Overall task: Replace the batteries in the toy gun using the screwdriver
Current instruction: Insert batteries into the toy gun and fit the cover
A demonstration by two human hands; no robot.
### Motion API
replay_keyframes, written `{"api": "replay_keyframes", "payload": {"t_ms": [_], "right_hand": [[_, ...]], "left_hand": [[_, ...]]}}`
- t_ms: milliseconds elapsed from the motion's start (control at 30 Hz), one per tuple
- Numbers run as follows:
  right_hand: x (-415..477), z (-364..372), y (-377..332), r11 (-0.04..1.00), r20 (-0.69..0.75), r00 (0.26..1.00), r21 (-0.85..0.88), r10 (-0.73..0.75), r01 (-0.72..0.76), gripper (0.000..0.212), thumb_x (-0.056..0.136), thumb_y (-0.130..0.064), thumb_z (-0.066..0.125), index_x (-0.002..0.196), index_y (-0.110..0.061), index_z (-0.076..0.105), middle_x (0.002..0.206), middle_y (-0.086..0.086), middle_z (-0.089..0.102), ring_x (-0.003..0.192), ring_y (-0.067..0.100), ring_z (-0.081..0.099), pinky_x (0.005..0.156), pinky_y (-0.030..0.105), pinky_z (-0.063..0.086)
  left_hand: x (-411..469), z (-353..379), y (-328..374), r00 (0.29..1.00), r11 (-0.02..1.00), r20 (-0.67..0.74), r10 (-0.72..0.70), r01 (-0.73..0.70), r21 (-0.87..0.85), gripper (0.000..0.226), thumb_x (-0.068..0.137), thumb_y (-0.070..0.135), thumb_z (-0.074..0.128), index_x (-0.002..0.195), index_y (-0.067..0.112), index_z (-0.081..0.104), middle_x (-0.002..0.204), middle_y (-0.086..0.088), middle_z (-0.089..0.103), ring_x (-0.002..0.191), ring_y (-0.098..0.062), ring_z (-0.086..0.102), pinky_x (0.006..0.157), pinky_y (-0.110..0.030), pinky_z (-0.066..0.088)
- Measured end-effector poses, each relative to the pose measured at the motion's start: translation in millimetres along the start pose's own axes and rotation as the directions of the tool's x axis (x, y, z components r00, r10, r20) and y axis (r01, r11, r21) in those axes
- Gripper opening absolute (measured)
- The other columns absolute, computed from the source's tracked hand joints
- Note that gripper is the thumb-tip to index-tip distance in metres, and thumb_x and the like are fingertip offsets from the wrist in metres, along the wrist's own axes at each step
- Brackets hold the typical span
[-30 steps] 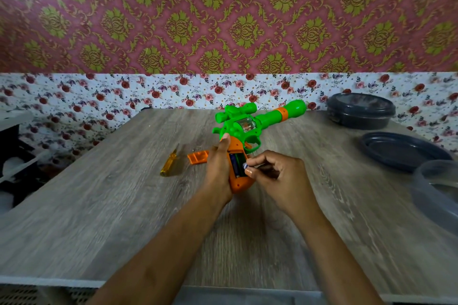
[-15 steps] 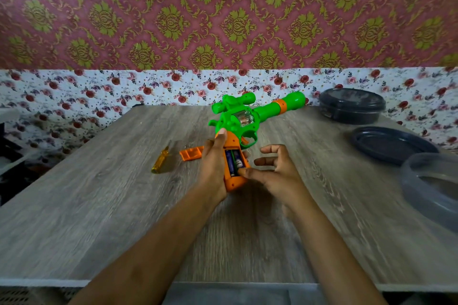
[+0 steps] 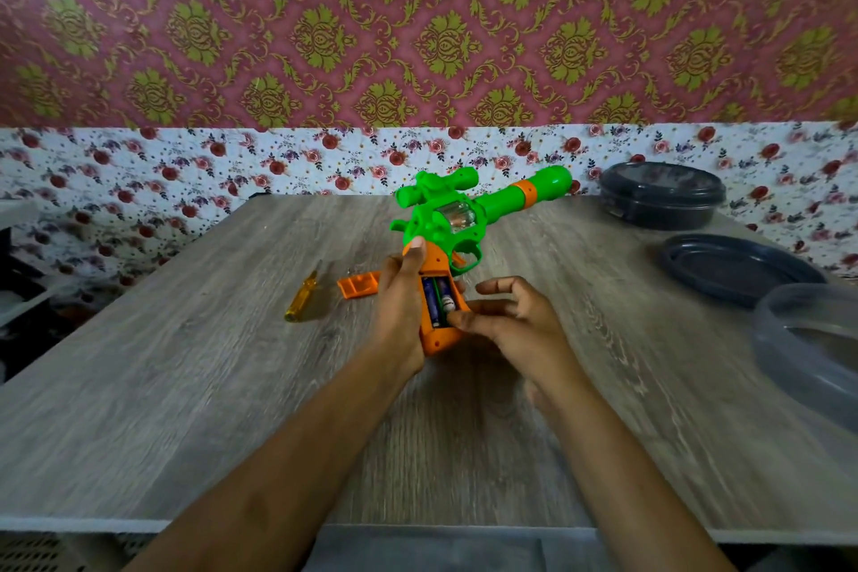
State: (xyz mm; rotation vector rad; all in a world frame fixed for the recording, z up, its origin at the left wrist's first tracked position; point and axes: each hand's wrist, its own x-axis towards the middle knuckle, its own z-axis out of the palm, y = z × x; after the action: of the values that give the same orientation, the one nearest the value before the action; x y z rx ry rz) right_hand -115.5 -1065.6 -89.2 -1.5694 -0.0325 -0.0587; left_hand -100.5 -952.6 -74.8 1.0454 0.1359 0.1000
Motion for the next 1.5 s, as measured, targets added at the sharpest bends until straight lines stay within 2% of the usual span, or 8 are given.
{"api": "replay_keyframes", "payload": {"t_ms": [133, 400, 533, 667, 867, 1033, 1233, 1500], "right_hand": [[2.9, -2.3, 2.7, 0.990, 0.075, 0.989, 0.055, 0.127, -0.131, 0.035, 0.066, -0.002, 0.076, 0.088, -0.019, 0.056, 0.094, 0.010, 0.067, 0.078, 0.022, 0.063, 0.060, 0.026, 0.047], [3.8, -6.3, 3.1, 0.993, 0.121, 0.985, -0.001, 0.120, -0.121, 0.035, 0.067, 0.003, 0.074, 0.085, -0.018, 0.052, 0.087, 0.008, 0.066, 0.078, 0.017, 0.061, 0.064, 0.025, 0.049], [6.0, -11.2, 0.5, 0.983, 0.201, 0.968, 0.080, 0.149, -0.168, 0.037, 0.068, -0.004, 0.076, 0.095, -0.016, 0.054, 0.089, 0.007, 0.068, 0.082, 0.019, 0.066, 0.076, 0.030, 0.056], [6.0, -13.4, -6.8, 0.948, 0.332, 0.928, 0.205, 0.166, -0.243, 0.022, 0.077, 0.002, 0.065, 0.092, -0.013, 0.057, 0.085, 0.006, 0.067, 0.069, 0.011, 0.067, 0.062, 0.023, 0.058], [5.3, -8.7, -2.7, 0.993, 0.212, 0.973, 0.053, 0.090, -0.104, 0.029, 0.075, -0.001, 0.067, 0.100, -0.013, 0.058, 0.090, 0.014, 0.069, 0.079, 0.022, 0.066, 0.080, 0.035, 0.055], [5.8, 0.8, 3.0, 0.999, 0.132, 0.990, 0.022, 0.043, -0.047, 0.037, 0.074, -0.005, 0.065, 0.107, -0.017, 0.053, 0.090, 0.014, 0.065, 0.080, 0.023, 0.062, 0.076, 0.035, 0.050], [4.7, 5.0, 4.4, 0.997, 0.123, 0.992, -0.064, -0.028, 0.036, 0.040, 0.081, -0.010, 0.060, 0.114, -0.024, 0.042, 0.096, 0.014, 0.064, 0.084, 0.023, 0.061, 0.069, 0.030, 0.048], [9.5, 1.3, 3.7, 0.999, 0.237, 0.971, 0.027, 0.034, -0.042, 0.026, 0.082, -0.013, 0.062, 0.102, -0.026, 0.052, 0.100, 0.009, 0.066, 0.093, 0.019, 0.061, 0.086, 0.034, 0.047]], "left_hand": [[-6.3, 4.8, -2.9, 0.993, 0.991, 0.064, 0.094, -0.100, 0.087, 0.018, 0.097, 0.028, 0.047, 0.104, 0.011, 0.044, 0.076, -0.009, 0.059, 0.049, -0.012, 0.063, 0.046, -0.028, 0.054], [-2.6, 0.1, -8.7, 0.986, 0.985, 0.117, 0.120, -0.133, 0.112, 0.014, 0.096, 0.025, 0.050, 0.089, 0.013, 0.045, 0.075, -0.009, 0.058, 0.054, -0.017, 0.064, 0.047, -0.031, 0.055], [3.9, -1.4, -7.4, 0.995, 0.997, 0.088, 0.042, -0.048, 0.067, 0.043, 0.094, 0.039, 0.048, 0.119, 0.003, 0.047, 0.087, -0.018, 0.061, 0.063, -0.022, 0.065, 0.051, -0.032, 0.056], [8.8, -3.9, -7.0, 0.997, 0.999, 0.081, -0.002, -0.001, 0.048, 0.063, 0.090, 0.051, 0.049, 0.133, 0.006, 0.043, 0.097, -0.022, 0.059, 0.080, -0.031, 0.064, 0.061, -0.038, 0.058], [7.9, -3.3, -8.4, 0.996, 0.998, 0.086, 0.029, -0.033, 0.048, 0.055, 0.093, 0.044, 0.048, 0.131, 0.004, 0.042, 0.098, -0.024, 0.057, 0.067, -0.025, 0.065, 0.051, -0.032, 0.055], [5.5, 0.1, -7.8, 0.996, 0.996, 0.063, 0.065, -0.068, 0.061, 0.041, 0.096, 0.038, 0.046, 0.121, 0.006, 0.047, 0.101, -0.022, 0.058, 0.067, -0.023, 0.064, 0.052, -0.032, 0.055], [5.3, -0.8, -4.8, 0.996, 0.998, 0.060, 0.065, -0.066, 0.017, 0.017, 0.096, 0.035, 0.047, 0.098, 0.018, 0.049, 0.081, -0.011, 0.062, 0.055, -0.016, 0.066, 0.054, -0.033, 0.056], [6.2, -1.6, -1.5, 0.998, 0.998, 0.030, 0.058, -0.059, 0.030, 0.049, 0.094, 0.042, 0.047, 0.128, 0.006, 0.045, 0.105, -0.029, 0.061, 0.074, -0.030, 0.065, 0.062, -0.042, 0.057]]}}
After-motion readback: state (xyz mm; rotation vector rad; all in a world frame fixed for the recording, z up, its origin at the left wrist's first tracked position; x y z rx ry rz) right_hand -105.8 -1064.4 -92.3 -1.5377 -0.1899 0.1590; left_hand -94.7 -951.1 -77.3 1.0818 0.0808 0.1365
